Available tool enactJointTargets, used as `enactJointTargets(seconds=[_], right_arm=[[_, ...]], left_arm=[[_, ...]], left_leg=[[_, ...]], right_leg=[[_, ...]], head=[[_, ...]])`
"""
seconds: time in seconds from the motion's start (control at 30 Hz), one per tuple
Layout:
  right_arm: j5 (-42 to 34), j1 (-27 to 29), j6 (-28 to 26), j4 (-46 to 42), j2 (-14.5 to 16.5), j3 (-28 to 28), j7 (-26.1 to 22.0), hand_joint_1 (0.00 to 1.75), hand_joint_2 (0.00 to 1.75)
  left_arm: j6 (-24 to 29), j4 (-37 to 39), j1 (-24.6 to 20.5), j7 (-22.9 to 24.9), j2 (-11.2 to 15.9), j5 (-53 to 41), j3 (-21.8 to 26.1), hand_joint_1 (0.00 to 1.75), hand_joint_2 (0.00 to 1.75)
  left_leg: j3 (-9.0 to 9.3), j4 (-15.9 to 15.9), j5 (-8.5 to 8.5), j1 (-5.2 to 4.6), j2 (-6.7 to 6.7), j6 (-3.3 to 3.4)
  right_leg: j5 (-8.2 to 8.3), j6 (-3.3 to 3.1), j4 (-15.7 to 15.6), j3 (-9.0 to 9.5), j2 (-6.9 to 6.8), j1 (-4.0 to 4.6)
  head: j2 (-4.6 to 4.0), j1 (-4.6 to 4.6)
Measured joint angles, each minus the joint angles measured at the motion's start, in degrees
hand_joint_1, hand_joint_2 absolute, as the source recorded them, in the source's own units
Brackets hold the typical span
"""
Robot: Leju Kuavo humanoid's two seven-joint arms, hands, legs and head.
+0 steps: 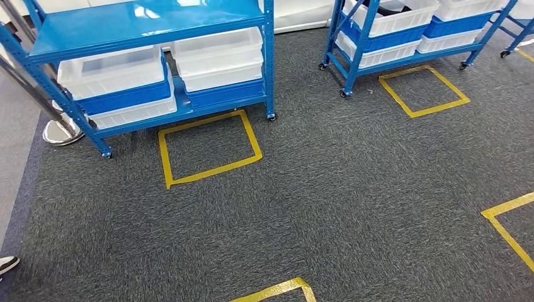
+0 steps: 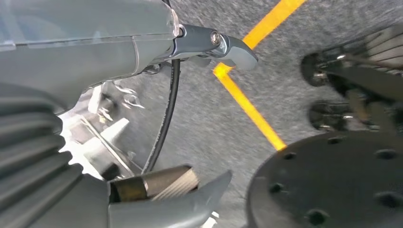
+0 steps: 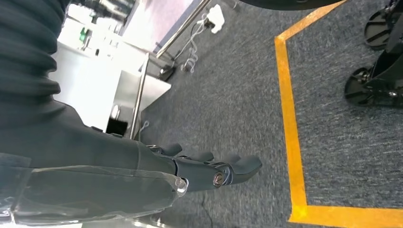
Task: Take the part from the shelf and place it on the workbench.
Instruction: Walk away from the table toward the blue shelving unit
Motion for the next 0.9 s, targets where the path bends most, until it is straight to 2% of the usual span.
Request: enactJointTargets(seconds=[0.03,0.07,0.1,0.13,0.17,0.2,0.23,0.27,0.3,0.33,0.37,0.4,0.43,0.47,0.5,0.53,0.57,0.6,0.63,0.7,0.73,0.77,0.8,0.83,0.87,0.9], right_arm=[[-0.08,-0.18,-0.01,-0.01,0.00,0.00,-0.06,0.00,1.75],[-0.15,-0.34,-0.03,-0.02,-0.01,0.00,-0.13,0.00,1.75],[-0.19,-0.42,-0.04,-0.03,-0.02,0.00,-0.18,0.00,1.75],[-0.20,-0.39,-0.05,-0.04,-0.04,0.00,-0.23,0.00,1.75],[-0.20,-0.28,-0.05,-0.04,-0.05,0.00,-0.26,0.00,1.75],[-0.20,-0.16,-0.05,-0.04,-0.05,0.00,-0.27,0.00,1.75],[-0.20,-0.06,-0.05,-0.03,-0.05,0.00,-0.29,0.00,1.75],[-0.20,0.01,-0.05,-0.03,-0.05,0.00,-0.29,0.00,1.75],[-0.20,0.05,-0.05,-0.02,-0.05,0.00,-0.29,0.00,1.75],[-0.20,0.07,-0.06,-0.02,-0.06,0.00,-0.29,0.00,1.75],[-0.20,0.11,-0.08,-0.02,-0.08,0.00,-0.29,0.00,1.75],[-0.20,0.20,-0.10,0.00,-0.11,-0.01,-0.29,0.00,1.75],[-0.20,0.27,-0.10,0.02,-0.15,-0.01,-0.32,0.00,1.75],[-0.20,0.31,-0.08,0.04,-0.17,-0.02,-0.34,0.00,1.75],[-0.20,0.29,-0.04,0.06,-0.19,-0.02,-0.38,0.00,1.75],[-0.20,0.18,-0.01,0.06,-0.18,-0.02,-0.42,0.00,1.75],[-0.19,0.09,0.02,0.06,-0.13,-0.02,-0.45,0.00,1.75],[-0.18,0.06,0.04,0.06,-0.08,-0.02,-0.51,0.00,1.75],[-0.16,0.13,0.05,0.07,-0.03,-0.03,-0.61,0.00,1.75],[-0.08,0.44,0.11,0.07,0.00,-0.04,-0.78,0.00,1.75],[-0.01,0.55,0.14,0.07,-0.01,-0.04,-0.86,0.00,1.75],[0.07,0.58,0.17,0.07,-0.01,-0.05,-0.90,0.00,1.75],[0.14,0.55,0.20,0.07,-0.01,-0.05,-0.93,0.00,1.75],[0.19,0.50,0.24,0.07,-0.01,-0.06,-0.97,0.00,1.75],[0.22,0.43,0.29,0.07,-0.01,-0.07,-0.98,0.00,1.75],[0.26,0.39,0.36,0.07,0.00,-0.07,-1.01,0.00,1.75]], left_arm=[[0.00,0.00,0.15,-0.01,0.00,0.02,0.02,0.00,1.75],[0.00,0.00,0.35,-0.02,-0.02,0.01,0.06,0.00,1.75],[0.00,0.00,0.45,-0.01,-0.04,0.00,0.12,0.00,1.75],[-0.01,0.00,0.44,-0.01,-0.05,-0.03,0.20,0.00,1.75],[-0.01,0.00,0.39,-0.01,-0.07,-0.05,0.32,0.00,1.75],[-0.01,0.00,0.29,-0.01,-0.07,-0.07,0.43,0.00,1.75],[-0.01,0.00,0.24,-0.02,-0.09,-0.08,0.53,0.00,1.75],[0.00,0.00,0.21,-0.02,-0.11,-0.07,0.59,0.00,1.75],[0.00,0.00,0.20,-0.02,-0.14,-0.07,0.63,0.00,1.75],[0.00,0.00,0.21,-0.02,-0.17,-0.06,0.68,0.00,1.75],[0.00,0.00,0.21,-0.02,-0.19,-0.07,0.72,0.00,1.75],[0.00,0.00,0.18,-0.02,-0.20,-0.07,0.77,0.00,1.75],[0.00,0.00,0.12,-0.02,-0.20,-0.07,0.82,0.00,1.75],[-0.01,0.00,0.10,-0.02,-0.20,-0.08,0.87,0.00,1.75],[-0.01,0.00,0.11,-0.02,-0.21,-0.10,0.92,0.00,1.75],[-0.02,0.00,0.19,-0.02,-0.22,-0.15,0.96,0.00,1.75],[-0.03,0.00,0.29,-0.02,-0.23,-0.23,0.98,0.00,1.75],[-0.04,0.00,0.36,-0.02,-0.24,-0.31,1.00,0.00,1.75],[-0.04,0.00,0.32,-0.01,-0.24,-0.42,1.03,0.00,1.75],[-0.03,0.00,0.10,-0.02,-0.23,-0.55,1.10,0.00,1.75],[-0.02,0.00,-0.01,-0.03,-0.24,-0.60,1.14,0.00,1.75],[-0.03,0.00,-0.03,-0.03,-0.25,-0.62,1.15,0.00,1.75],[-0.03,0.00,0.01,-0.03,-0.26,-0.65,1.16,0.00,1.75],[-0.04,0.00,0.07,-0.03,-0.25,-0.68,1.16,0.00,1.75],[-0.04,0.00,0.14,-0.02,-0.23,-0.70,1.19,0.00,1.75],[-0.04,0.00,0.18,-0.02,-0.20,-0.71,1.23,0.00,1.75]], left_leg=[[0.05,-0.27,0.16,0.10,-0.70,0.29],[0.25,-0.68,0.41,0.25,-1.34,0.55],[0.53,-1.11,0.71,0.46,-1.93,0.90],[0.77,-1.52,1.00,0.67,-2.51,1.22],[0.82,-1.66,1.16,0.77,-3.08,1.43],[0.75,-1.66,1.20,0.80,-3.70,1.60],[0.69,-1.62,1.19,0.77,-4.45,1.67],[0.72,-1.56,1.16,0.75,-5.26,1.70],[0.82,-1.49,1.10,0.74,-6.13,1.67],[0.95,-1.37,1.01,0.76,-7.03,1.57],[1.03,-1.20,0.86,0.80,-7.89,1.38],[0.92,-0.89,0.66,0.75,-8.70,1.09],[0.69,-0.59,0.50,0.74,-9.48,0.76],[0.38,-0.38,0.42,0.74,-10.14,0.42],[0.06,-0.32,0.44,0.80,-10.83,0.04],[-0.10,-0.41,0.52,0.92,-11.56,-0.31],[-0.19,-0.30,0.46,1.01,-11.58,-0.62],[-0.53,0.41,-0.05,1.00,-10.61,-0.93],[-1.32,2.15,-1.12,0.95,-9.06,-1.17],[-4.55,8.54,-4.45,0.96,-5.54,-1.63],[-6.39,12.00,-5.83,1.08,-4.78,-1.82],[-7.62,14.30,-6.38,1.18,-4.34,-1.96],[-7.85,14.68,-5.85,1.24,-4.04,-2.01],[-6.93,12.92,-4.34,1.25,-3.72,-1.96],[-5.09,9.48,-2.30,1.19,-3.06,-1.76],[-3.03,5.53,-0.68,0.98,-1.62,-1.41]], right_leg=[[-0.05,0.31,-0.17,0.24,-0.56,0.08],[-0.30,0.63,-0.09,0.46,-0.18,0.03],[-0.95,0.89,0.59,0.34,1.11,-0.03],[-2.26,1.09,2.52,-0.48,3.00,-0.12],[-4.05,1.20,5.69,-1.98,5.15,-0.31],[-5.87,1.25,9.52,-3.98,6.53,-0.37],[-7.12,1.31,13.08,-5.89,7.16,-0.41],[-7.25,1.36,15.09,-7.10,7.34,-0.42],[-6.12,1.37,14.89,-7.31,7.43,-0.43],[-3.96,1.32,12.47,-6.47,7.69,-0.47],[-1.51,1.23,8.60,-5.00,8.57,-0.57],[0.23,1.13,4.91,-3.56,10.13,-0.68],[1.26,1.03,2.25,-2.54,11.47,-0.79],[1.50,0.93,0.92,-2.09,12.45,-0.85],[1.26,0.78,0.72,-1.99,12.63,-0.74],[1.32,0.50,0.60,-1.92,11.90,-0.75],[1.40,0.17,0.33,-1.74,11.09,-0.76],[1.48,-0.23,0.00,-1.50,10.27,-0.79],[1.57,-0.59,-0.32,-1.30,9.40,-0.92],[1.46,-1.08,-0.54,-1.08,7.59,-0.81],[1.34,-1.19,-0.54,-1.04,6.65,-0.72],[1.21,-1.23,-0.52,-0.98,5.76,-0.65],[1.05,-1.23,-0.51,-0.85,4.94,-0.61],[0.87,-1.17,-0.51,-0.65,4.21,-0.58],[0.67,-1.08,-0.51,-0.36,3.54,-0.55],[0.45,-0.92,-0.50,-0.04,2.89,-0.50]], head=[[0.00,0.01],[0.00,0.04],[0.00,0.08],[0.00,0.15],[0.00,0.20],[0.00,0.22],[0.00,0.23],[0.00,0.22],[0.00,0.23],[0.00,0.23],[0.00,0.25],[0.00,0.25],[0.00,0.22],[0.00,0.20],[0.00,0.17],[0.00,0.14],[0.00,0.15],[0.00,0.03],[0.00,-0.10],[0.00,-0.36],[0.00,-0.37],[0.00,-0.36],[0.00,-0.36],[0.00,-0.37],[0.00,-0.37],[0.00,-0.37]])
